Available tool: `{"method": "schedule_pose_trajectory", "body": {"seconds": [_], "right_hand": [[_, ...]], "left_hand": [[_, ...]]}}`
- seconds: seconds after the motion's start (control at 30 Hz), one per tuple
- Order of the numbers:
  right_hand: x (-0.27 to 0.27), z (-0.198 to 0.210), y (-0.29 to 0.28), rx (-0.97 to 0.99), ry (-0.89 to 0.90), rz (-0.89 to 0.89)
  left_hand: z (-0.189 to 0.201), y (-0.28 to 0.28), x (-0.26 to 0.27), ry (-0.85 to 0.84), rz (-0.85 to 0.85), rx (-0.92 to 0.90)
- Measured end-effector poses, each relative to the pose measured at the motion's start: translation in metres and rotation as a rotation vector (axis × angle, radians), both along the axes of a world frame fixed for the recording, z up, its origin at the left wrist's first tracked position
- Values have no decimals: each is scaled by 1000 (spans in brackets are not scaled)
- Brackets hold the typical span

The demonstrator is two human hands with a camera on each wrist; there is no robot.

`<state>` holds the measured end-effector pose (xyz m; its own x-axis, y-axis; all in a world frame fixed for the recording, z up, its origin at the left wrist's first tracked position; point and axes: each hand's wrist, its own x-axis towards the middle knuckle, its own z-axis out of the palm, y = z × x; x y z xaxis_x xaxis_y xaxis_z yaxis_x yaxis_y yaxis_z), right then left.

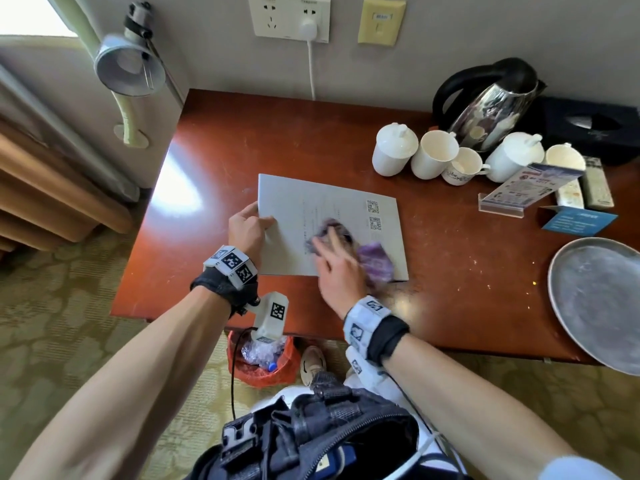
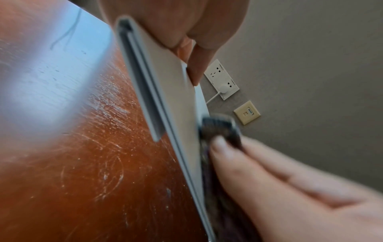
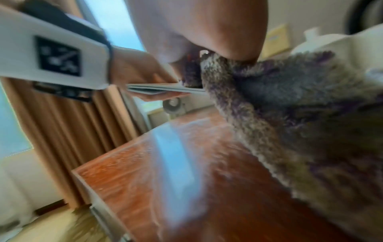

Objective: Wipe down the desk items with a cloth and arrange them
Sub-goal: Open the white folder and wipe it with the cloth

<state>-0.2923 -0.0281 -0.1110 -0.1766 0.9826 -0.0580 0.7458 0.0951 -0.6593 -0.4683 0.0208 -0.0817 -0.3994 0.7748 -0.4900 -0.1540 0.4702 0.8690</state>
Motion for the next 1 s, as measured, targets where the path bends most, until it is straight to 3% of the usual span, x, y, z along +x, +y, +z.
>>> {"method": "schedule_pose_trajectory", "body": {"seconds": [0.13,0.23,0.4,0.47,0.63,0.73,0.8,0.9,1.0], "right_hand": [[-39,7,-10,65,-3,262],[-11,-3,-1,154,-88,397],[51,-19,38,-74,-143,29],[47,-15,41,-107,-123,20],[4,-1,6,52,-4,532],[10,-3,14,150,-36,667],[19,-5,31,137,-32,589],[41,-7,64,-27,-41,227],[65,-9,95,-146,-98,10]], "left_hand": [[0,-1,-8,-69,-26,4],[-5,-6,-16,-98,-57,-16],[-11,-12,-18,-198,-26,-28],[-12,-12,-16,-211,-16,-34],[-8,-6,-16,-178,-17,-50],[-5,-5,-15,-210,-29,-50],[-3,-5,-14,-206,-27,-46],[-3,-8,-13,-222,-8,-52],[-4,-11,-12,-242,-6,-54]]}}
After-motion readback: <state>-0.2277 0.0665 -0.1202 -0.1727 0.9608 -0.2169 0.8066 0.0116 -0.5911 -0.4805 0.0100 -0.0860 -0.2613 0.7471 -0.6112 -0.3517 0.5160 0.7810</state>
